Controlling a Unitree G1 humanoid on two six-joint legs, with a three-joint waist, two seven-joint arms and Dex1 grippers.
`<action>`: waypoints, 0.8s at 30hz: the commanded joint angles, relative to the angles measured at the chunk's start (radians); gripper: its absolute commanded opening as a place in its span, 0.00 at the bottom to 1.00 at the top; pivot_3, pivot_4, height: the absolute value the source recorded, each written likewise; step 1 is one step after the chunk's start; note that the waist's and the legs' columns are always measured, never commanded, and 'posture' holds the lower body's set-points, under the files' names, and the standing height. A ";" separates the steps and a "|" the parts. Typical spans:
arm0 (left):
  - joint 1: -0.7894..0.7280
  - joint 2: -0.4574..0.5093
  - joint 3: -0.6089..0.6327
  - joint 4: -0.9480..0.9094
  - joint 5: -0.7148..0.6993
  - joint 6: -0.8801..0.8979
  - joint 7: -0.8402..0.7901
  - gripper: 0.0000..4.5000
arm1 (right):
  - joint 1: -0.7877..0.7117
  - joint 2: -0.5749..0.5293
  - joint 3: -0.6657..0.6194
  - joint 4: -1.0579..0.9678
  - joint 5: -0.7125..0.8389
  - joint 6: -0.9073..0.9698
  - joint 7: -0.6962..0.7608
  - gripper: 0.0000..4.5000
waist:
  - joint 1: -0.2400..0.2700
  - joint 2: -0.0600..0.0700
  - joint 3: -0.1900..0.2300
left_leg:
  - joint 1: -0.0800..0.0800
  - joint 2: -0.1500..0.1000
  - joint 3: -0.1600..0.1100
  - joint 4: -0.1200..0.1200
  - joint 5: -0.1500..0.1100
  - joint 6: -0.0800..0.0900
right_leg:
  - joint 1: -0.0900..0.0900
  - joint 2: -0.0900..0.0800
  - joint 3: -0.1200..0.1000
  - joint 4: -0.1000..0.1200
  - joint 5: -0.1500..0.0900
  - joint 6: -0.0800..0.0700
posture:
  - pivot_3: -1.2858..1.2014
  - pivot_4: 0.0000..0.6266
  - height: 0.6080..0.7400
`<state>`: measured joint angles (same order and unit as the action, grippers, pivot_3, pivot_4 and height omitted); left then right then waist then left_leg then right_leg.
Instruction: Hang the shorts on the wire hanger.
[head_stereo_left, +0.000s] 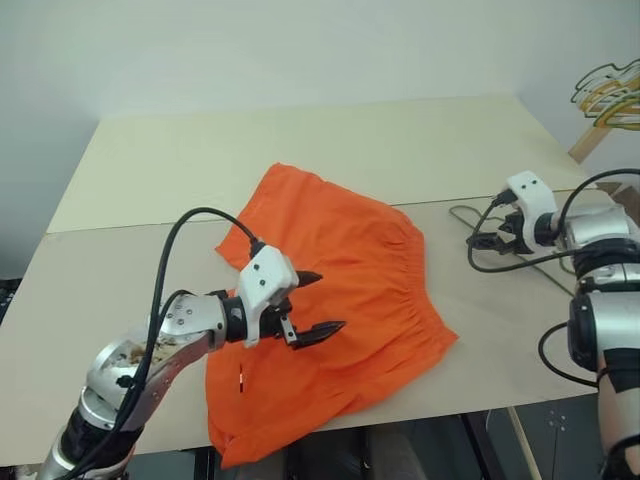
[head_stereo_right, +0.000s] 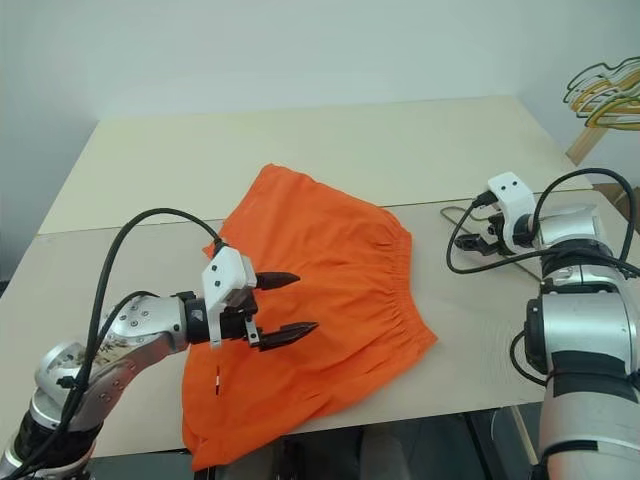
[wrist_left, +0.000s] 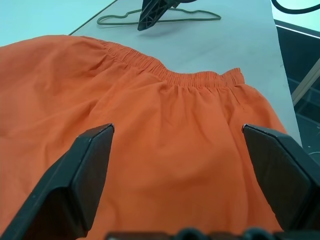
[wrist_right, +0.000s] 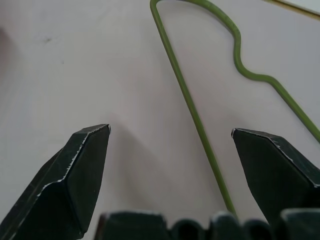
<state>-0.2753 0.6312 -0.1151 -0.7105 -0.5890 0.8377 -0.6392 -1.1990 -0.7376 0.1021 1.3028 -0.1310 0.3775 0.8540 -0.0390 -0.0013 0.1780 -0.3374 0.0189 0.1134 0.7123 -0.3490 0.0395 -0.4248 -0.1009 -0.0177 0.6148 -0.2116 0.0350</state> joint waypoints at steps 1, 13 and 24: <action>-0.001 0.008 0.005 -0.039 -0.006 0.002 0.008 0.99 | -0.029 -0.005 -0.037 0.006 0.011 0.027 -0.016 1.00 | 0.000 0.000 0.000 | 0.000 0.000 0.000 0.000 0.000 0.000 | 0.000 0.000 0.000 0.000 0.000 0.000 | 0.52 0.32 1.00; 0.006 0.015 -0.007 -0.052 0.004 0.004 0.019 0.99 | -0.034 0.010 -0.050 0.020 -0.009 0.096 0.052 1.00 | 0.000 0.000 0.000 | 0.000 -0.001 0.000 0.000 0.000 0.000 | 0.000 0.000 0.000 0.000 0.000 0.000 | 0.53 0.30 1.00; 0.001 0.017 -0.039 -0.048 0.032 -0.013 0.028 0.99 | -0.024 0.017 0.057 0.012 -0.105 0.076 0.178 1.00 | 0.000 0.000 0.000 | 0.000 -0.001 0.000 0.000 0.000 -0.001 | 0.001 0.001 -0.001 0.000 0.000 0.000 | 0.52 0.28 1.00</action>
<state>-0.2692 0.6419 -0.1499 -0.7305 -0.5681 0.8482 -0.6110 -1.2122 -0.7178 0.1495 1.3172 -0.2217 0.4505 1.0014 -0.0390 -0.0012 0.1781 -0.3372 0.0177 0.1133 0.7125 -0.3488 0.0389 -0.4237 -0.1003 -0.0196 0.6145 -0.2115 0.0352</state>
